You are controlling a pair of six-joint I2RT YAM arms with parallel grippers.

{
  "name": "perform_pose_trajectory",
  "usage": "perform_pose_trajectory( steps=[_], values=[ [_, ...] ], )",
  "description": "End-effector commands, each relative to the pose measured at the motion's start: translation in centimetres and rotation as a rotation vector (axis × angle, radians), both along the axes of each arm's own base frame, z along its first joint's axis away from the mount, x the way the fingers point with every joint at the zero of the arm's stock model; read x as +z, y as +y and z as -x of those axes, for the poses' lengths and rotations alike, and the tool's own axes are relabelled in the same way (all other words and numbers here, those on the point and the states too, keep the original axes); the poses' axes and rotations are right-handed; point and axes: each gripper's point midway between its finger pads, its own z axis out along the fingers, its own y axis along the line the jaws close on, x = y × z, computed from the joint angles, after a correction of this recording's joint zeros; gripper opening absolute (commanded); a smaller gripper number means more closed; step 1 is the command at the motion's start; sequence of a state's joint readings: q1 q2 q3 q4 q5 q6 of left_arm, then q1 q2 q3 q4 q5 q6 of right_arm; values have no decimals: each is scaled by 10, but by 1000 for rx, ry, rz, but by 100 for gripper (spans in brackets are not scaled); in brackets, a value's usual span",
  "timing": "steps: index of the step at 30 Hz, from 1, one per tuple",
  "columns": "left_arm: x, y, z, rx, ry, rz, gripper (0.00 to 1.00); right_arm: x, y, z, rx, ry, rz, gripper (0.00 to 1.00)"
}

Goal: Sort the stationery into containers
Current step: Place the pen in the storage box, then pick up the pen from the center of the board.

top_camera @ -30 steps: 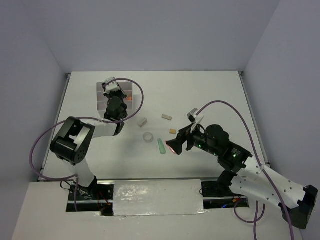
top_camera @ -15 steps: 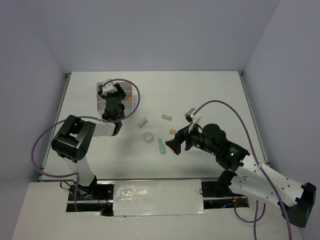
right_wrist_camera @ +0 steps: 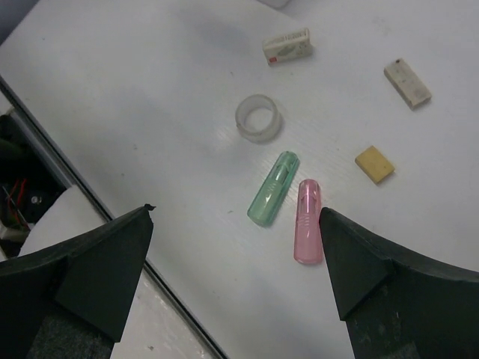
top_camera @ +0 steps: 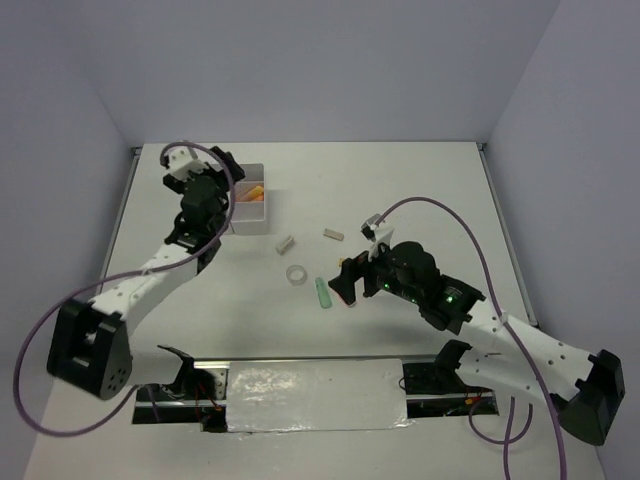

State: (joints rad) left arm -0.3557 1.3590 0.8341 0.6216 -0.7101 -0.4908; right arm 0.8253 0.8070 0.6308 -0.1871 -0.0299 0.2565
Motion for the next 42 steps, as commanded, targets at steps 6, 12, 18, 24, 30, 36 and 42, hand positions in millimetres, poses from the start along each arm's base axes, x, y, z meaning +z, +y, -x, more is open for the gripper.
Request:
perform_pose_trajectory(
  steps=[6,12,18,24,30,36,42],
  values=[
    [-32,-22,90,-212,481,118,99,-25,-7,-35,-167,118,101,99],
    [-44,-32,150,-370,586,130,99,-59,-19,-39,-198,192,224,89],
    [-12,-37,203,-561,424,94,99,-100,-12,-35,-122,315,362,65],
    [-8,-22,220,-548,421,17,99,-134,-1,-30,-70,397,465,62],
    [-40,-30,213,-577,528,-5,99,-165,-7,-26,-84,461,544,56],
    [-42,-33,212,-594,521,-14,99,-187,-7,-17,-81,504,637,42],
    [-43,-38,212,-619,515,-2,99,-178,-10,-20,-122,478,626,0]
  ],
)
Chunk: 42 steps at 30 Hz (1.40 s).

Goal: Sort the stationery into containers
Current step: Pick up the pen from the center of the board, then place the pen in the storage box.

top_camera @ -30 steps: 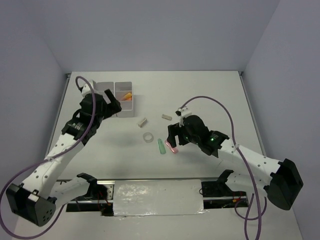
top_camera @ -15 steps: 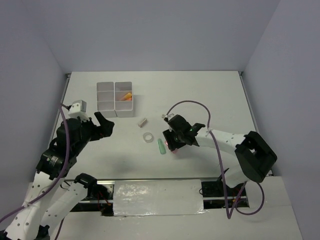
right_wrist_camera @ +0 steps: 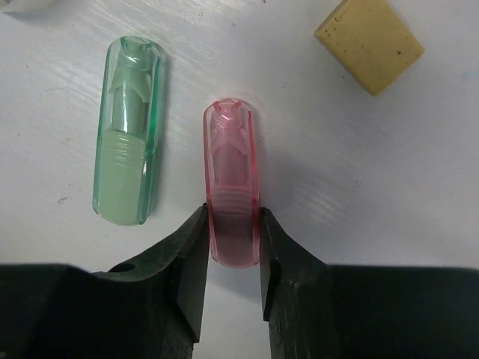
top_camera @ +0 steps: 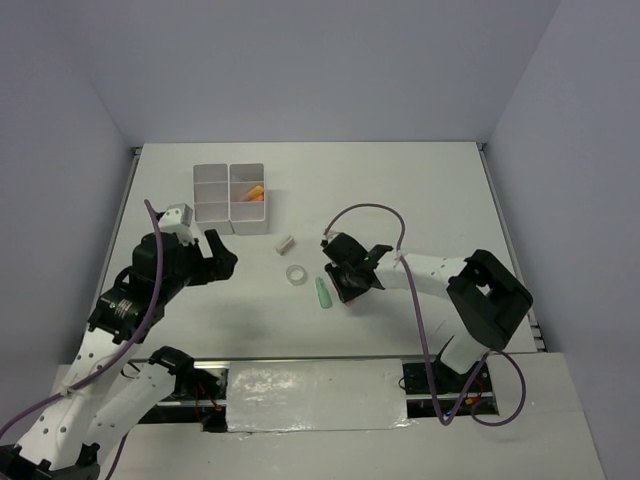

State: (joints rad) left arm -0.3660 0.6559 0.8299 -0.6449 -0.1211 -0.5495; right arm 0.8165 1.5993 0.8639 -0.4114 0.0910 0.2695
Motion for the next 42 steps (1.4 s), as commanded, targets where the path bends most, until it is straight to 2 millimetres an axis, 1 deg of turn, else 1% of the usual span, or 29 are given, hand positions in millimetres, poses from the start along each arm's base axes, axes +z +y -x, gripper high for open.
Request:
perform_pose_trajectory(
  steps=[1,2,3,4,5,6,7,8,9,10,11,12,13,15,16,17,18,19,21,22,23,25,30,33,35,37,38,41,42],
  values=[
    [12,-13,-2,-66,-53,35,99,15,3,1,-17,-26,-24,0],
    [13,-17,-2,-84,-54,49,99,22,5,0,-18,-39,-48,0],
    [19,-23,-4,-102,-78,83,99,38,9,-2,-17,-71,-94,0],
    [16,-30,-4,-130,-75,109,99,48,11,-4,-22,-93,-122,0],
    [21,-46,1,-208,-82,168,99,58,15,-5,-18,-112,-155,0],
    [25,-59,-2,-240,-107,239,99,79,22,-3,6,-139,-226,0],
    [30,-70,1,-293,-123,291,99,94,33,-6,31,-177,-298,0],
    [56,-93,7,-413,-194,412,99,110,39,1,67,-194,-381,0],
    [51,-101,11,-455,-192,468,99,126,49,-1,85,-237,-456,0],
    [70,-110,13,-490,-242,556,99,140,53,7,112,-248,-529,0],
    [71,-112,13,-493,-245,582,99,151,56,10,127,-268,-578,0],
    [67,-114,13,-491,-239,601,99,169,64,9,142,-317,-655,0],
    [72,-117,13,-491,-241,632,99,180,63,17,141,-331,-714,0],
    [73,-120,10,-479,-245,658,99,199,70,23,163,-352,-801,0],
    [74,-124,10,-483,-245,671,99,202,71,27,165,-348,-813,0],
    [80,-129,13,-500,-255,693,99,210,73,28,167,-355,-830,0],
    [82,-131,10,-485,-266,697,99,214,77,32,173,-366,-831,0],
    [81,-139,12,-499,-253,696,99,223,81,32,176,-381,-842,0],
    [82,-143,5,-472,-248,684,99,230,86,34,178,-392,-848,0],
    [81,-146,4,-474,-242,678,98,239,88,33,175,-399,-855,0],
    [80,-151,6,-487,-234,673,97,238,91,34,175,-393,-851,0],
    [77,-156,1,-470,-219,658,96,244,93,34,170,-403,-854,0],
    [60,-167,-3,-464,-169,610,94,249,94,31,143,-421,-863,0],
    [59,-174,-3,-481,-165,619,91,248,103,33,158,-412,-859,0],
    [57,-177,-4,-483,-159,619,84,249,108,36,166,-418,-854,0],
    [57,-178,-5,-484,-158,622,74,252,111,34,154,-437,-846,0],
    [58,-178,-5,-484,-161,623,66,253,112,34,151,-445,-844,0],
    [61,-178,-4,-485,-168,624,51,259,117,33,153,-452,-851,0],
    [63,-178,-4,-486,-175,627,42,257,120,32,156,-446,-845,0]
  ],
)
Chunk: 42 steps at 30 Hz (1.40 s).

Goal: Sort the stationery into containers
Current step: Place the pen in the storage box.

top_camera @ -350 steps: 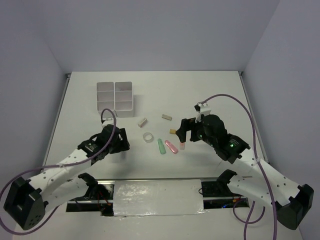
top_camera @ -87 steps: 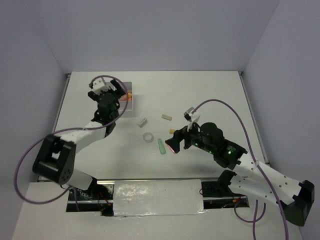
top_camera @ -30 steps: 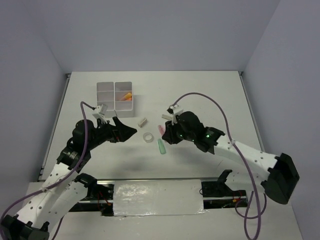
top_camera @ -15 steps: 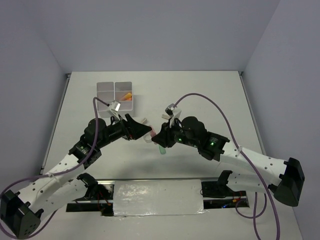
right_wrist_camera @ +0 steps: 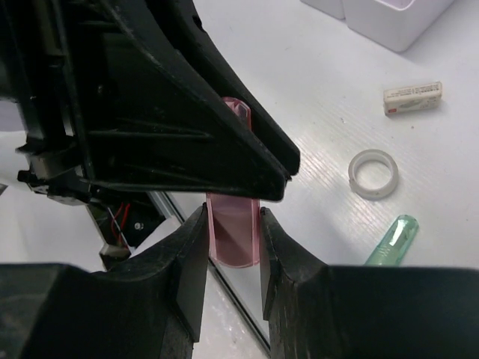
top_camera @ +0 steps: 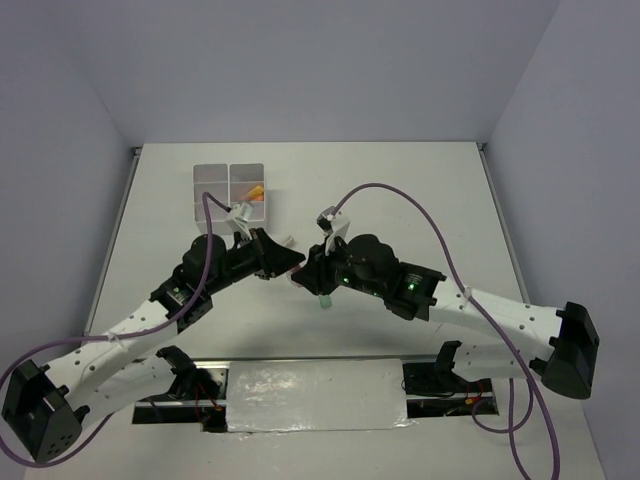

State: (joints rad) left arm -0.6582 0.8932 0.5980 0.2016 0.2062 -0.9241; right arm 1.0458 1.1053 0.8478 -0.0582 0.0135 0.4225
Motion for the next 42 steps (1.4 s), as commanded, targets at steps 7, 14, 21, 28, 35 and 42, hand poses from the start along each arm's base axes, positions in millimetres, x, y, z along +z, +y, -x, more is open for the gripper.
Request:
perform_pose_trajectory(
  steps=[7,14,21,28,35,42],
  values=[
    [46,1,-2,10,-125,54,0,44,16,-11,-25,-86,-109,24],
    [48,16,-12,93,-157,-28,0,51,-3,-3,-31,-122,-137,73],
    [54,21,-16,122,-181,-62,0,58,-34,-4,-104,-162,-126,87],
    [57,37,-16,163,-205,-146,0,61,-79,-5,-207,-209,-99,93],
    [68,65,-21,280,-240,-220,0,60,-110,-4,-271,-237,-64,98],
    [71,89,-25,380,-247,-283,0,49,-118,-1,-271,-228,-25,99]
  ],
)
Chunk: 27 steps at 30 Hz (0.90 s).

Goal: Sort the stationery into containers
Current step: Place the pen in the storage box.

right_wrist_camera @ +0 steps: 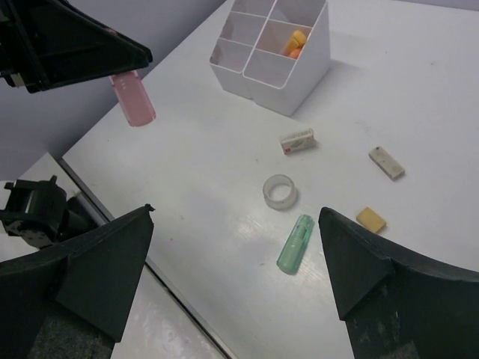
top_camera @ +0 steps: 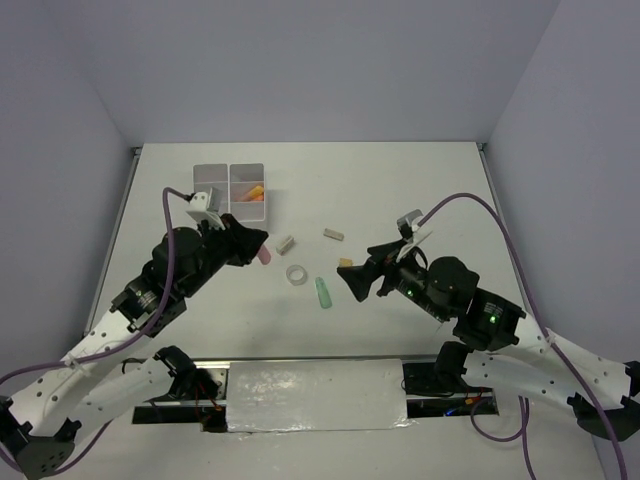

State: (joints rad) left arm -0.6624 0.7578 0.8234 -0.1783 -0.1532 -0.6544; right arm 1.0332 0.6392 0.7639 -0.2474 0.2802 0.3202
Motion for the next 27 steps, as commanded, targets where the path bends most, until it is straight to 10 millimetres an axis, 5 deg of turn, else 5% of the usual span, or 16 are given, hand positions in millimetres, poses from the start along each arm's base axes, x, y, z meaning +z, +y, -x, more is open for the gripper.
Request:
perform_pose_trajectory(
  steps=[1,27],
  values=[
    [21,20,-4,82,-58,-26,0,-13,-7,-3,-25,6,51,99],
    [23,69,1,269,-84,-86,0,-30,-13,-3,-29,22,85,100]
  ],
)
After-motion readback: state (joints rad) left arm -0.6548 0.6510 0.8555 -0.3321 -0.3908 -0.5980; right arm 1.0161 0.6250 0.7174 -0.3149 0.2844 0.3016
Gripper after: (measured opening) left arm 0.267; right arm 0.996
